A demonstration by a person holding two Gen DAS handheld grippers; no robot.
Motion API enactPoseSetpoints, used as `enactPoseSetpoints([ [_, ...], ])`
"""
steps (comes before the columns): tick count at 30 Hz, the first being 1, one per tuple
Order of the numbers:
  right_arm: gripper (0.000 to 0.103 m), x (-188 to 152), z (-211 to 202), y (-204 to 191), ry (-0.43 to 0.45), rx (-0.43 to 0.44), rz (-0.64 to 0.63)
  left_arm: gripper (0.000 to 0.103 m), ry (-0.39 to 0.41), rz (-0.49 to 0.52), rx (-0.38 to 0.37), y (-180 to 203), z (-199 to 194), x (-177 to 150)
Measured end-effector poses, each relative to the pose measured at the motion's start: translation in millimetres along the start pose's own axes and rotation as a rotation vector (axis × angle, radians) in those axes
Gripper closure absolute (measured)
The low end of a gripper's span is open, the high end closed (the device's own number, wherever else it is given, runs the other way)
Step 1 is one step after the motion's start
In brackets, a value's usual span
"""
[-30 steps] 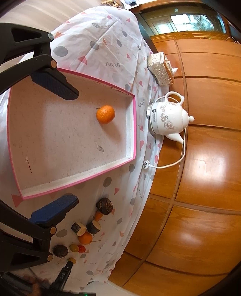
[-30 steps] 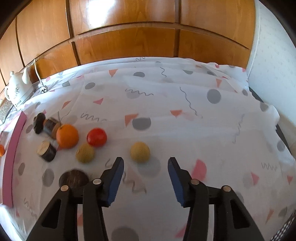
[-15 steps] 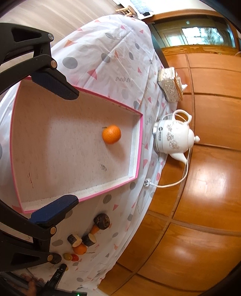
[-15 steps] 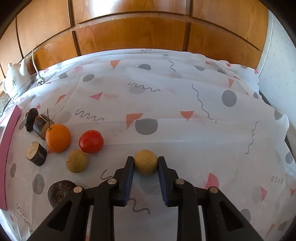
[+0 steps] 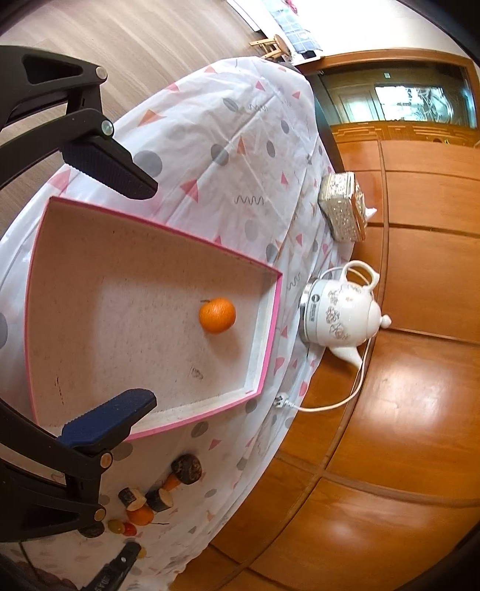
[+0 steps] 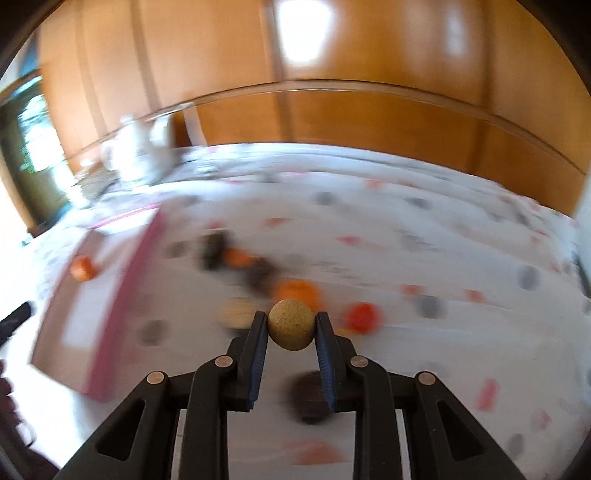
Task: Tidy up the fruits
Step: 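Carry the yellow fruit with the right tool into the tray and release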
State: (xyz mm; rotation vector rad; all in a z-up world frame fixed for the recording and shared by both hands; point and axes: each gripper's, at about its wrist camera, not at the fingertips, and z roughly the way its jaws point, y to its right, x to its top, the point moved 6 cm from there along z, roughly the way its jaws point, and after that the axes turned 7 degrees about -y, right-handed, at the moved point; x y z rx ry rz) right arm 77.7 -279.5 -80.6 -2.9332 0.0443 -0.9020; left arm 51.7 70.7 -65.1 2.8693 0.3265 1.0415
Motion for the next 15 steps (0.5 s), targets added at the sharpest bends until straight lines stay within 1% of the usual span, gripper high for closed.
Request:
enactPoseSetpoints([
  [5, 0.077, 4.1, 19.2, -74.1, -0.065, 0.161, -0.105, 0.0, -0.009, -0.027, 0.008, -9.5, 1.5, -0.1],
  [7, 0.077, 5.4, 25.6, -99.4, -0.087, 0.205, -0.143, 0.0, -0.01, -0.037, 0.011, -12.6, 1.7, -0.3],
  [11, 0.077, 6.0, 32.3, -152.9, -0.106, 0.257, -0.237, 0.0, -0.012, -0.054, 0.015, -18.1, 2.4, -0.3],
  [15, 0.077, 10.8, 44.4, -182.2, -0.119, 0.27, -0.289, 0.0, -0.019, -0.078, 0.028, -26.8, 4.1, -0.7],
])
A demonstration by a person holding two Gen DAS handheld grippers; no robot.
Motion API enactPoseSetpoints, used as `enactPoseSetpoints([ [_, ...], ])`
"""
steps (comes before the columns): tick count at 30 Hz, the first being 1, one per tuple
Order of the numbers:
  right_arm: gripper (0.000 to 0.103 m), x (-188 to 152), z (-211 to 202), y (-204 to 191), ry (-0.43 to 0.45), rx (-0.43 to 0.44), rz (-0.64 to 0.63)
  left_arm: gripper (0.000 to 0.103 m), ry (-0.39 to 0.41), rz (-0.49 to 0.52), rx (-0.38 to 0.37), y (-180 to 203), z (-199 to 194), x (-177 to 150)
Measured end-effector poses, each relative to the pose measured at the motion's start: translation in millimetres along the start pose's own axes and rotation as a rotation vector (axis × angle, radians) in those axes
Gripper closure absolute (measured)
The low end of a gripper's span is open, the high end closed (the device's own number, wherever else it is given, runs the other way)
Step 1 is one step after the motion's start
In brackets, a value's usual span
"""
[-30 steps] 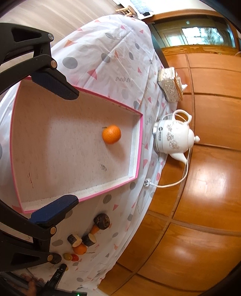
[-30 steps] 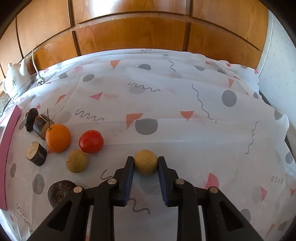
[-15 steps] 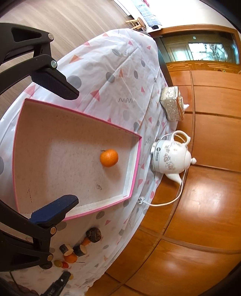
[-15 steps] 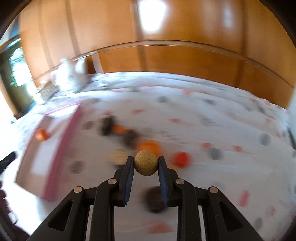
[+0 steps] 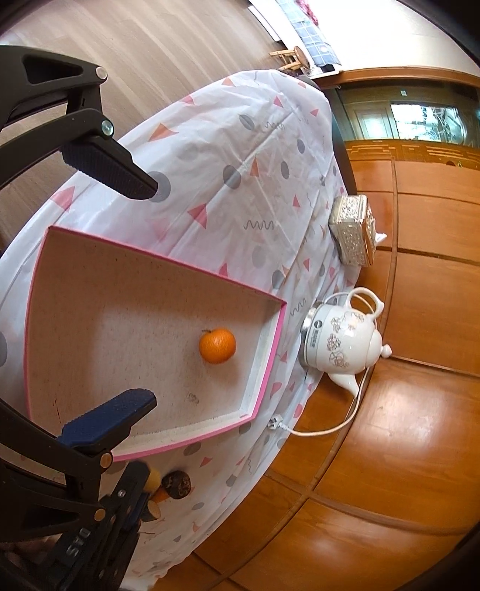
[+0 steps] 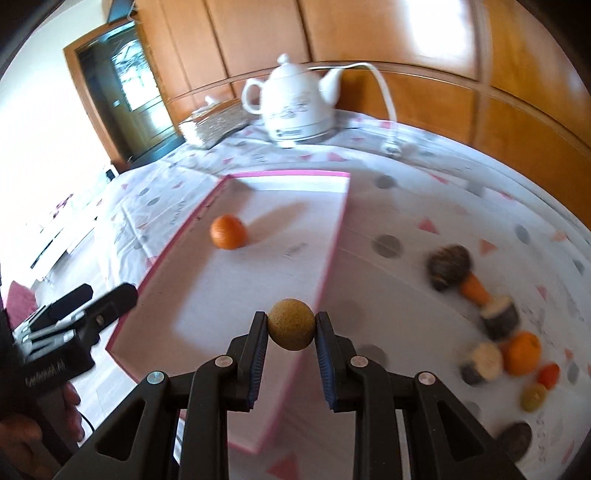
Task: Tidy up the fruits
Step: 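Carry the yellow fruit with the right tool into the tray and release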
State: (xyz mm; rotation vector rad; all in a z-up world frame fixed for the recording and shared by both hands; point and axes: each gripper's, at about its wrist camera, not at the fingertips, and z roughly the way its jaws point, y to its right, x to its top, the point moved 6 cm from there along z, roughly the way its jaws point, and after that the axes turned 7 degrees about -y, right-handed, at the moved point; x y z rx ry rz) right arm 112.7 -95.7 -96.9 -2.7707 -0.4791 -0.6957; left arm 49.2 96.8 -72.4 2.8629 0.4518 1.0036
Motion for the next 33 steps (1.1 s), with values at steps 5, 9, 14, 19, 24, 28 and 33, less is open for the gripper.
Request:
enactPoseSetpoints([
  [5, 0.077, 16.4, 19.0, -17.2, -0.027, -0.012, -0.042, 0.0, -0.017, -0.027, 0.013, -9.1, 4.4, -0.8],
  [9, 0.076, 25.4, 28.8, -23.2, -0.035, -0.009, -0.041, 0.0, -0.023, -0.032, 0.014, -11.8, 6.1, -1.0],
  [14, 0.073, 21.4, 23.9, -19.0, -0.017, -0.013, 0.001, 0.0, -0.027, -0.026, 0.006, -9.7, 6.8, -2.1],
  [19, 0.073, 8.8, 4.8, 0.8, 0.031, -0.056, 0.07, 0.0, -0.026, -0.012, -0.014, -4.8, 5.9, -2.7],
  [24, 0.071, -8.6, -20.8, 29.8, 0.087, -0.142, 0.139, 0.0, -0.022, 0.017, -0.034, 5.0, 3.5, -3.5],
  [28, 0.069, -27.5, -39.5, 55.1, 0.115, -0.202, 0.195, 0.0, -0.012, 0.043, -0.051, 13.1, -0.4, -3.4],
  [33, 0.069, -64.4, -62.7, 98.1, 0.124, -0.286, 0.295, 0.0, 0.0, 0.099, -0.092, 29.3, -5.5, -3.7],
])
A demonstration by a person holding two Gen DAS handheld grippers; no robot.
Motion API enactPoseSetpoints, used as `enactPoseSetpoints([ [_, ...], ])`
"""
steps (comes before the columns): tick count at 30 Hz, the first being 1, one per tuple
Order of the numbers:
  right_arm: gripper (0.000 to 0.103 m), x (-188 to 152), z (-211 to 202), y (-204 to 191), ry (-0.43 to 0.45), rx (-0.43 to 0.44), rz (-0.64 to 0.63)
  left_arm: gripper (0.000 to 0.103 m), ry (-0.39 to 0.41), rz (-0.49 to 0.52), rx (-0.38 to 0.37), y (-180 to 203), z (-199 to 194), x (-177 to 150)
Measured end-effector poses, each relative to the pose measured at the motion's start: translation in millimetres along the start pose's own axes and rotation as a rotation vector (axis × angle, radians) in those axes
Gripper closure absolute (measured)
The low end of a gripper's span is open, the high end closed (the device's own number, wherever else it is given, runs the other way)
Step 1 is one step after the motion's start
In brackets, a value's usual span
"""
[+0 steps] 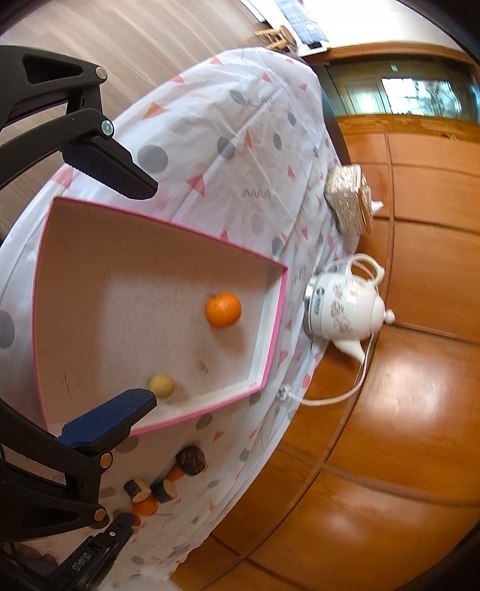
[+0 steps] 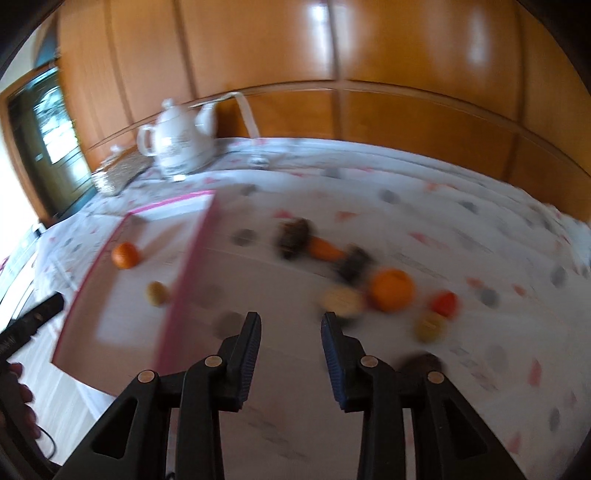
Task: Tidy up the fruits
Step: 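Carry the yellow fruit with the right tool into the tray and release, then reach the left tool to the dark round fruit and grasp it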
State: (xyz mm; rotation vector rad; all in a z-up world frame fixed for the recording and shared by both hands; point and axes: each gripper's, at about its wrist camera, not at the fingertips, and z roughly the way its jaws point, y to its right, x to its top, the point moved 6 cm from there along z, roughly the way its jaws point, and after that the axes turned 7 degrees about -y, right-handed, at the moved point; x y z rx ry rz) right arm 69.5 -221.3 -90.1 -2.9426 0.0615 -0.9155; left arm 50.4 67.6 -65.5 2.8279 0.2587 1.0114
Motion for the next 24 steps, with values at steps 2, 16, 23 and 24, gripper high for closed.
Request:
enactPoseSetpoints([
  [2, 0.069, -9.6, -2.6, 23.6, -0.008, -0.032, 0.048, 0.0, 0.005, 0.03, -0.011, 8.1, -1.5, 0.6],
  [16, 0.069, -73.0, -22.6, 162.4, -0.04, -0.242, 0.369, 0.0, 0.019, 0.247, -0.123, 70.6, -10.9, 6.7],
  [23, 0.069, -82.9, -28.1, 172.5, -0.034, -0.252, 0.384, 0.0, -0.068, 0.419, -0.254, 128.2, -0.9, -6.2],
  [24, 0.069, -83.4, -27.9, 173.3, -0.034, -0.254, 0.386, 0.0, -0.082, 0.441, -0.262, 135.5, 1.3, -9.1],
])
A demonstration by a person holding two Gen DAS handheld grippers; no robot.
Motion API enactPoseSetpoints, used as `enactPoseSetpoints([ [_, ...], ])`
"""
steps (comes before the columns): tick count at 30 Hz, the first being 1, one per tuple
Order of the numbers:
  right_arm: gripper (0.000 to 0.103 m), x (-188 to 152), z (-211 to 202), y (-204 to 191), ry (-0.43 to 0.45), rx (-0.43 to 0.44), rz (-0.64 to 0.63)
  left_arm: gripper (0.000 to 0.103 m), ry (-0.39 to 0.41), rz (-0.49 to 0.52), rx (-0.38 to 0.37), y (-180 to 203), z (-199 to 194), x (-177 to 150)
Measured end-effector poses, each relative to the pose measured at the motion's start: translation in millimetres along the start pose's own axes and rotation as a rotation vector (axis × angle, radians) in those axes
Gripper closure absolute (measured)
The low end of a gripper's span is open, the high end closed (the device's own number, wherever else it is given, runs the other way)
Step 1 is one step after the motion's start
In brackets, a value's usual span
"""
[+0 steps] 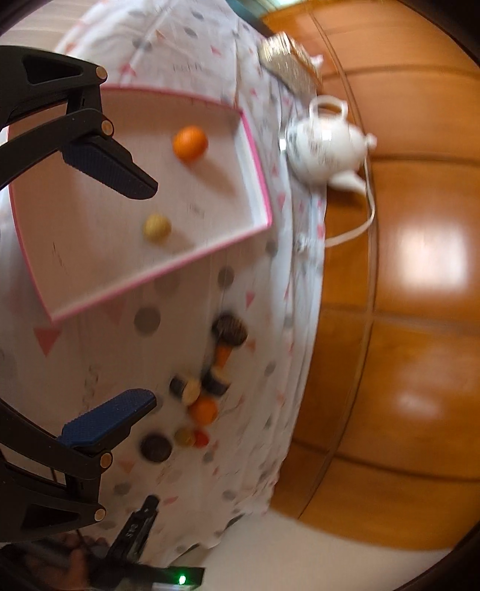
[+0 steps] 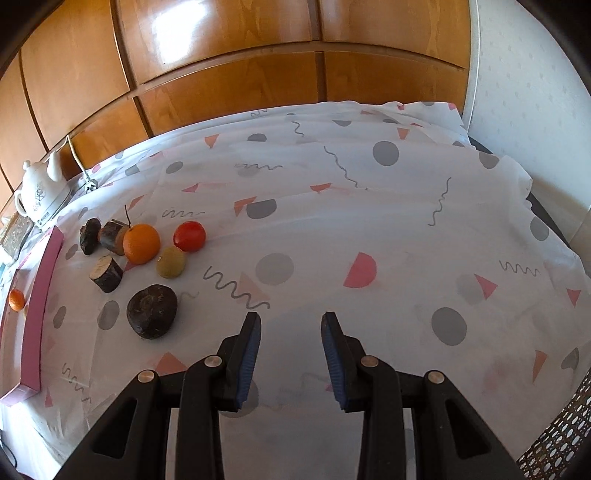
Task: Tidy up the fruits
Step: 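Reach the left tool to the dark round fruit and grasp it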
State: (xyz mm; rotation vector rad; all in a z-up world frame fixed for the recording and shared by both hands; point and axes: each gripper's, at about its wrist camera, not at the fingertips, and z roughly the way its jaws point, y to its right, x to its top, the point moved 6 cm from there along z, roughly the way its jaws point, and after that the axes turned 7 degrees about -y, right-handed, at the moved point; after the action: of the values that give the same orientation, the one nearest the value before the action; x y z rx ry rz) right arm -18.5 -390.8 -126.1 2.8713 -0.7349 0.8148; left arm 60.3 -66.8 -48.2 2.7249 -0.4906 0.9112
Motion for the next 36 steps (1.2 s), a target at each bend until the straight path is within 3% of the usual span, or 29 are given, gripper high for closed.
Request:
enactPoseSetpoints([
  [4, 0.069, -0.6, -2.8, 6.4, 0.009, -0.007, 0.012, 0.0, -0.085, 0.107, -0.062, 35.8, 17.5, 0.6],
  [11, 0.069, -1.3, -3.4, 19.6, 0.015, -0.014, 0.04, 0.0, -0.167, 0.255, -0.132, 95.7, 44.6, 4.7],
  [23, 0.069, -6.6, -0.4, 34.0, 0.01, -0.019, 0.064, 0.013, -0.295, 0.299, -0.218, 160.4, 89.5, 5.5],
  [27, 0.069, -8.2, 1.4, 37.5, 0.004, -0.015, 0.075, 0.023, -0.313, 0.316, -0.222, 176.3, 102.7, 4.3],
  [34, 0.069, -10.7, 2.8, 37.7, -0.004, -0.004, 0.078, 0.023, -0.335, 0.299, -0.203, 189.0, 125.0, 4.0],
  [36, 0.069, -11.8, 3.8, 38.4, -0.007, -0.005, 0.079, 0.032, -0.345, 0.291, -0.193, 188.7, 132.1, 3.1],
])
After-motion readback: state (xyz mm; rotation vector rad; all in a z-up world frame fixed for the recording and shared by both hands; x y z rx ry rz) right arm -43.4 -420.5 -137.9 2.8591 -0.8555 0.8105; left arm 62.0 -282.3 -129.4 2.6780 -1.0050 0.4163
